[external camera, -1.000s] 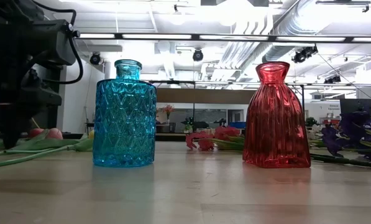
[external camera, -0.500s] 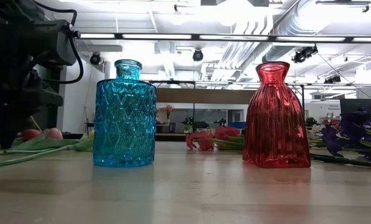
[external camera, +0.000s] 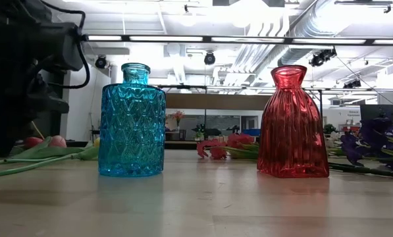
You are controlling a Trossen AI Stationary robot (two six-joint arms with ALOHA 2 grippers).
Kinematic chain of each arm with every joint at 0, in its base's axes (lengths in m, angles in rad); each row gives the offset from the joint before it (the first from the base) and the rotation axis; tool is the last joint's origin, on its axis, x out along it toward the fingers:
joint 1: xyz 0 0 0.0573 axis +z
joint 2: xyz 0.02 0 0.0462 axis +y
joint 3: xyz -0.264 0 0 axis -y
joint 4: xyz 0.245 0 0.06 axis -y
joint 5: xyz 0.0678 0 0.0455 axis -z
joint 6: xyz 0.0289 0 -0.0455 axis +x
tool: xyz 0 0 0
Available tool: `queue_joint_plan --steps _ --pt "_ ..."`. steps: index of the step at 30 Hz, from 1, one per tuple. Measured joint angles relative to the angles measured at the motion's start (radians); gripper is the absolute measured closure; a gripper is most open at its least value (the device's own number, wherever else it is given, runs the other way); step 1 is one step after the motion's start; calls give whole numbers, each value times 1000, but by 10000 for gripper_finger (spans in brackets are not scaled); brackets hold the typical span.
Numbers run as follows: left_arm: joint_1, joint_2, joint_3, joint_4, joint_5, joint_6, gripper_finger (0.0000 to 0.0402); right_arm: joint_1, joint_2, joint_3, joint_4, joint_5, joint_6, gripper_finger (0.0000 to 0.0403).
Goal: Pick and place flowers into a vace then onto a shelf
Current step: Put the red tulip into the blue transparent vase
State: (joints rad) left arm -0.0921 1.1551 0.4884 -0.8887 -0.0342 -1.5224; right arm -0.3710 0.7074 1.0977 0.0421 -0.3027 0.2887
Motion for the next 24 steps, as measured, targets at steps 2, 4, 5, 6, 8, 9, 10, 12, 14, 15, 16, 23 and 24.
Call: queue_joint_plan --steps 2,4,5,6,8,9,10,12,14,15,16,23,24 --pt "1 -4 31 -19 -17 11 370 0 0 0 -1 0 0 49" --pt "1 -7 59 -34 -24 23 370 0 -1 0 -4 0 0 49" --pt "0 -11 73 -47 -26 27 370 0 -1 0 -5 0 -1 49" --pt "0 -13 91 -54 -34 32 370 0 -1 0 -7 0 -1 49" --pt "0 -13 131 -60 -52 41 370 0 -1 0 -10 0 -1 49" --pt "0 -16 153 -83 -55 49 370 0 -1 0 -10 0 -1 49" --pt "-1 -19 177 -113 -58 54 370 0 -1 0 -10 0 -1 49" --pt "-8 -19 237 -161 -58 70 370 0 -1 0 -10 0 -1 49" --pt "-22 -19 312 -255 -63 85 370 0 -1 0 -10 0 -1 49" --pt "-31 -19 352 -311 -71 86 370 0 -1 0 -11 0 -1 49" --pt "-42 -19 398 -368 -77 85 370 0 -1 0 -11 0 -1 49" --pt "-123 -20 750 -581 -226 52 370 0 -2 0 -17 0 -2 49" --pt "-137 -20 799 -577 -268 54 370 0 -2 0 -20 0 -6 49"
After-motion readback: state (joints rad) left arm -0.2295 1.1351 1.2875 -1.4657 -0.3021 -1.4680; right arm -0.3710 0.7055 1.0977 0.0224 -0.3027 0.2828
